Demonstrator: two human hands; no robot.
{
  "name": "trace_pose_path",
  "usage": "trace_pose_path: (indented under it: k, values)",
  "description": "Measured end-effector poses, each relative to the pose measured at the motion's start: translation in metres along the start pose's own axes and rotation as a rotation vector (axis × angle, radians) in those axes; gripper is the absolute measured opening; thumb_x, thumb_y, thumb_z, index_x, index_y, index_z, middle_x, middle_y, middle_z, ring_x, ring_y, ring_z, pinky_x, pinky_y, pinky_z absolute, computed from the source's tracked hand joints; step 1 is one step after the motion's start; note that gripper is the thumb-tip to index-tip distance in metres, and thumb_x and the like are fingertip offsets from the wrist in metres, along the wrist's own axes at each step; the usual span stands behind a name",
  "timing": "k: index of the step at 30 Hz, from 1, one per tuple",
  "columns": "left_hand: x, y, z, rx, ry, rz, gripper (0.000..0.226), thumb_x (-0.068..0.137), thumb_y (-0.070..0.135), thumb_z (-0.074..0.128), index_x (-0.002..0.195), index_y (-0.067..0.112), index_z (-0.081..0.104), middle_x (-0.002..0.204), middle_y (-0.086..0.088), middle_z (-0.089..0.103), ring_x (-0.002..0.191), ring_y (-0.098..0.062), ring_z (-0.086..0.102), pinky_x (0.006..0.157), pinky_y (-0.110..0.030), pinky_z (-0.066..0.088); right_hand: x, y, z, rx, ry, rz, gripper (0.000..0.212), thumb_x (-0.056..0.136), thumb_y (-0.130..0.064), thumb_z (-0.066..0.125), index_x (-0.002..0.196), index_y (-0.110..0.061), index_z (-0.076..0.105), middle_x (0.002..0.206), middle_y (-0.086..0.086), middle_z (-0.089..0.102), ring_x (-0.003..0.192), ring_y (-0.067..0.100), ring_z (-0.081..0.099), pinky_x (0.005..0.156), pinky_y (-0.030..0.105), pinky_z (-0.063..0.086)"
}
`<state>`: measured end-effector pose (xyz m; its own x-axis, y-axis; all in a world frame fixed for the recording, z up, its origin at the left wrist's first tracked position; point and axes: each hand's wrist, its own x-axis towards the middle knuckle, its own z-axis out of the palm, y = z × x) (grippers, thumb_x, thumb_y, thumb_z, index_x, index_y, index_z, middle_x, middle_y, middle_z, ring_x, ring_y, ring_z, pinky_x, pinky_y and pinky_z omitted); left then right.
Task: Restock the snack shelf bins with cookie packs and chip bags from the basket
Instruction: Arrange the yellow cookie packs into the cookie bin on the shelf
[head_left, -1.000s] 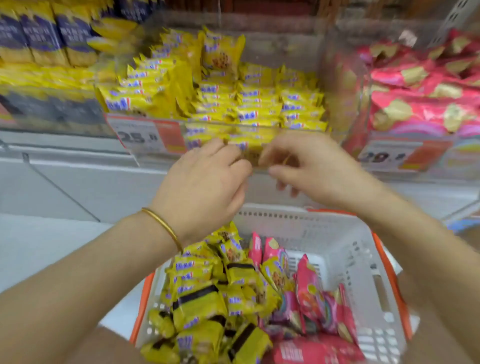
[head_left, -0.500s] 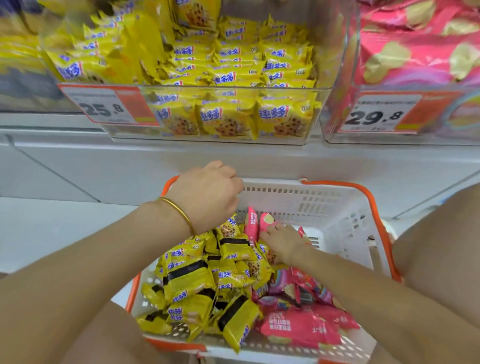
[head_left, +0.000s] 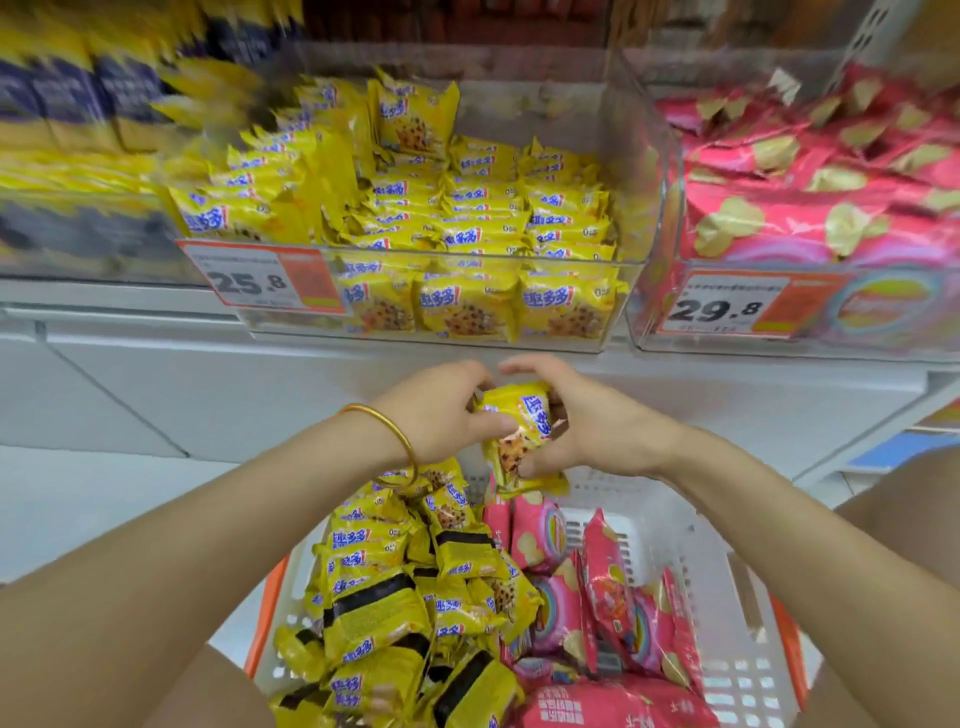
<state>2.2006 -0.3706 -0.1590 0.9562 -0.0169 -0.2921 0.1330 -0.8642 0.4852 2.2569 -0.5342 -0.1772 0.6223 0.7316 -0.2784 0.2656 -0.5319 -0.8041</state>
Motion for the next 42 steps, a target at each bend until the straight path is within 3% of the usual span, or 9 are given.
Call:
trace_pose_path:
  k: [5,9,13,18,22,29,36,39,42]
  values:
    - [-0.015,0.013,-0.048,-0.441,0.138,0.126,0.007,0.086,0.014,0.065,0.083,0.015,0.06,0.073,-0.006,0.064,0.055,-0.004,0.061,0.061,-0.025,0.052,-0.024,-0.043,-0.018,0.328,0.132,-0.056,0.065,0.076,-0.017,0.071,0.131,-0.016,0.036,0.098,0.002,0.071,0.079,0.013,0.068,0.07,0.033,0.055]
    - [-0.018,0.021,-0.088,-0.677,0.419,0.191,0.022,0.089,0.017,0.061,0.109,0.01,0.056,0.085,-0.007,0.066,0.065,-0.003,0.064,0.056,-0.019,0.053,-0.011,-0.089,-0.042,0.362,0.374,-0.162,0.046,0.08,-0.01,0.07,0.118,-0.013,0.043,0.078,-0.004,0.069,0.063,0.01,0.067,0.052,0.032,0.054]
    - [-0.01,-0.006,-0.117,-0.216,0.864,0.19,0.029,0.09,0.026,0.059,0.117,0.016,0.054,0.103,0.001,0.059,0.094,-0.011,0.057,0.081,-0.017,0.041,0.05,-0.123,-0.08,0.1,0.618,-0.219,0.037,0.083,-0.02,0.07,0.111,-0.015,0.047,0.096,0.003,0.067,0.077,0.02,0.069,0.047,0.03,0.05]
    - [0.004,-0.041,-0.108,0.333,0.657,0.197,0.05,0.084,0.05,0.032,0.097,0.019,0.07,0.123,-0.007,0.059,0.122,-0.03,0.046,0.1,-0.043,0.035,0.163,-0.135,-0.104,-0.493,0.684,-0.166,0.052,0.085,-0.027,0.066,0.133,-0.019,0.046,0.127,0.007,0.057,0.119,0.026,0.052,0.092,0.035,0.044]
    - [0.007,-0.046,-0.1,0.352,0.701,0.248,0.044,0.08,0.047,0.035,0.073,0.022,0.07,0.12,-0.007,0.063,0.118,-0.037,0.049,0.087,-0.051,0.041,0.213,-0.13,-0.098,-0.697,0.676,-0.101,0.051,0.088,-0.016,0.059,0.133,-0.019,0.036,0.123,0.014,0.056,0.107,0.035,0.057,0.076,0.035,0.043]
    - [0.012,-0.049,-0.098,0.345,0.734,0.312,0.022,0.077,0.036,0.056,0.067,0.021,0.069,0.117,-0.006,0.065,0.117,-0.036,0.051,0.086,-0.052,0.041,0.234,-0.119,-0.093,-0.549,0.728,-0.17,0.04,0.084,-0.018,0.069,0.121,-0.021,0.054,0.133,0.011,0.034,0.095,0.027,0.057,0.084,0.03,0.043]
    - [0.014,-0.053,-0.096,0.339,0.73,0.318,0.03,0.083,0.039,0.05,0.072,0.019,0.068,0.121,-0.004,0.062,0.123,-0.032,0.046,0.092,-0.046,0.033,0.223,-0.129,-0.097,-0.749,0.658,-0.069,0.044,0.089,-0.022,0.061,0.131,-0.029,0.049,0.14,0.01,0.03,0.116,0.037,0.048,0.088,0.038,0.045]
    - [0.01,-0.054,-0.098,0.462,0.805,0.36,0.033,0.085,0.041,0.044,0.077,0.019,0.068,0.116,-0.002,0.064,0.114,-0.032,0.052,0.089,-0.046,0.039,0.195,-0.139,-0.098,-0.753,0.681,-0.073,0.049,0.086,-0.009,0.058,0.131,-0.027,0.05,0.138,0.012,0.034,0.122,0.036,0.043,0.094,0.042,0.045]
    - [-0.004,-0.047,-0.099,0.497,0.894,0.417,0.027,0.087,0.036,0.049,0.086,0.017,0.067,0.109,-0.003,0.064,0.101,-0.033,0.053,0.081,-0.044,0.04,0.136,-0.15,-0.09,-0.637,0.657,-0.22,0.032,0.085,-0.012,0.06,0.115,-0.023,0.061,0.12,0.009,0.056,0.105,0.024,0.059,0.087,0.036,0.05]
